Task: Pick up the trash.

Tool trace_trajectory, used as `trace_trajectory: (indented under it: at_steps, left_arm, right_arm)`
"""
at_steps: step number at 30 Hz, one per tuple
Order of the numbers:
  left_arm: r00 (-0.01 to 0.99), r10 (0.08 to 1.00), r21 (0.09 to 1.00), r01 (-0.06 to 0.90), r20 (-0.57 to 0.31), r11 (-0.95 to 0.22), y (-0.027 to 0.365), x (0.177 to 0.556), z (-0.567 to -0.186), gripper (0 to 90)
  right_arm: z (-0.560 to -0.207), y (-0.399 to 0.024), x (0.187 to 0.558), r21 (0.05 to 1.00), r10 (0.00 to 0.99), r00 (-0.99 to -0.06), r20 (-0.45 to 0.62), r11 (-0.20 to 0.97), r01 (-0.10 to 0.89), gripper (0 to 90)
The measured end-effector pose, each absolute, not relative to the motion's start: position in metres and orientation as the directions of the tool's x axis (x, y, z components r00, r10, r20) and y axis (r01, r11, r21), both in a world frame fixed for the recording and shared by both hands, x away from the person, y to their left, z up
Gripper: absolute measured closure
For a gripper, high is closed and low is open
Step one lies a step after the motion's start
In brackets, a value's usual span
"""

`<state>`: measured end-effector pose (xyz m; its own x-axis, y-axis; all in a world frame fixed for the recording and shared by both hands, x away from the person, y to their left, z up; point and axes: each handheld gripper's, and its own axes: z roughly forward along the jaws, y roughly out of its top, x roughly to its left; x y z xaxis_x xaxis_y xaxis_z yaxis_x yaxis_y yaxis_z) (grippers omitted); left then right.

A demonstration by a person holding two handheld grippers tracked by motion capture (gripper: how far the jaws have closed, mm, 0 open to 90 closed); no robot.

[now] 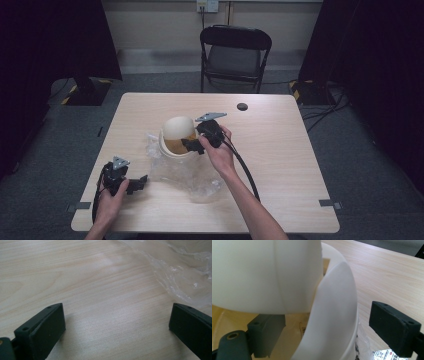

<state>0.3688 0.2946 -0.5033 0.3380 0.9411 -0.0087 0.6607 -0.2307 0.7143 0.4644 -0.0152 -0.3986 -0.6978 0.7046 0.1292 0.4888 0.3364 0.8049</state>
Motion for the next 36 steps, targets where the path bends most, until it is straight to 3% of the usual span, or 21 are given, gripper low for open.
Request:
trace_trajectory:
  at_steps: [22, 36]
  left_arm:
    - [0.338, 0.941, 0.714, 0.661, -0.008, -0.231, 0.295, 0.369, -0.503, 0.0]
    - [0.338, 0.941, 0.714, 0.661, -0.008, -0.231, 0.295, 0.369, -0.503, 0.0]
  right_arm:
    - [-0.373, -0.058, 0.44, 0.848, 0.679, -0.723, 0.13, 0.302, 0.436, 13.2]
    - [-0.39, -0.106, 0.432, 0.822, 0.72, -0.684, 0.118, 0.316, 0.474, 15.9]
